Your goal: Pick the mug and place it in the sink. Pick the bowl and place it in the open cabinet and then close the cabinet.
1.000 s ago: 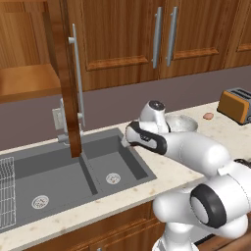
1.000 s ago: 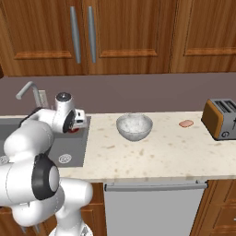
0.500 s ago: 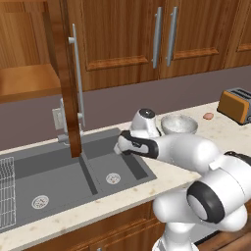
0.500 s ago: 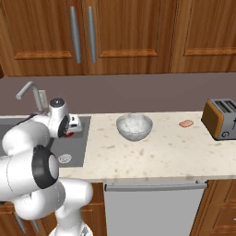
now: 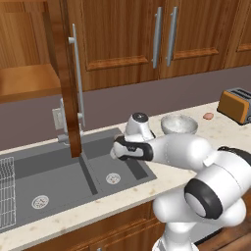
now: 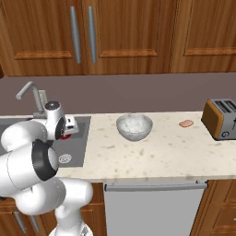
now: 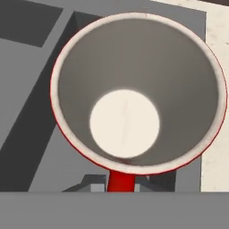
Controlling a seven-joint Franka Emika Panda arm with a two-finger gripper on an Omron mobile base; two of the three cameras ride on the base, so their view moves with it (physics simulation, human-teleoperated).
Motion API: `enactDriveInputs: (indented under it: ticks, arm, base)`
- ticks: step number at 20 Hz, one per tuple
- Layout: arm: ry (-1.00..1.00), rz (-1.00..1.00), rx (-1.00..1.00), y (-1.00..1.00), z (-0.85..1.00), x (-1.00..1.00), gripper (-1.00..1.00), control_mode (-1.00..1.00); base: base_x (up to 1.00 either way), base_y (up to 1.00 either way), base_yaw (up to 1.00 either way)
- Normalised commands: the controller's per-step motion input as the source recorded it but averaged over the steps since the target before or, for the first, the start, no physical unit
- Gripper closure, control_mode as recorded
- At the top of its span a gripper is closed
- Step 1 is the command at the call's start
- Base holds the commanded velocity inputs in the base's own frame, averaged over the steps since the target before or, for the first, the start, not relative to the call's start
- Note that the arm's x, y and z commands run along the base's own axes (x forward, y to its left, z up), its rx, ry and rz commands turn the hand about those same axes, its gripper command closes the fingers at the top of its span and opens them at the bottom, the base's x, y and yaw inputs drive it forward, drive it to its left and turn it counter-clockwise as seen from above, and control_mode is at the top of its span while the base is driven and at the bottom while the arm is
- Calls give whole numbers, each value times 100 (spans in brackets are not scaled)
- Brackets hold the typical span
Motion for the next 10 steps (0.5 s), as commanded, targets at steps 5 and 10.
enactDriveInputs:
  ticks: [5, 10]
  arm:
    - [0, 3, -3, 12, -9, 0, 100, -100]
    - [0, 6, -1, 19, 0, -4, 100, -100]
  base:
    - [0, 0, 0]
    - [0, 0, 0]
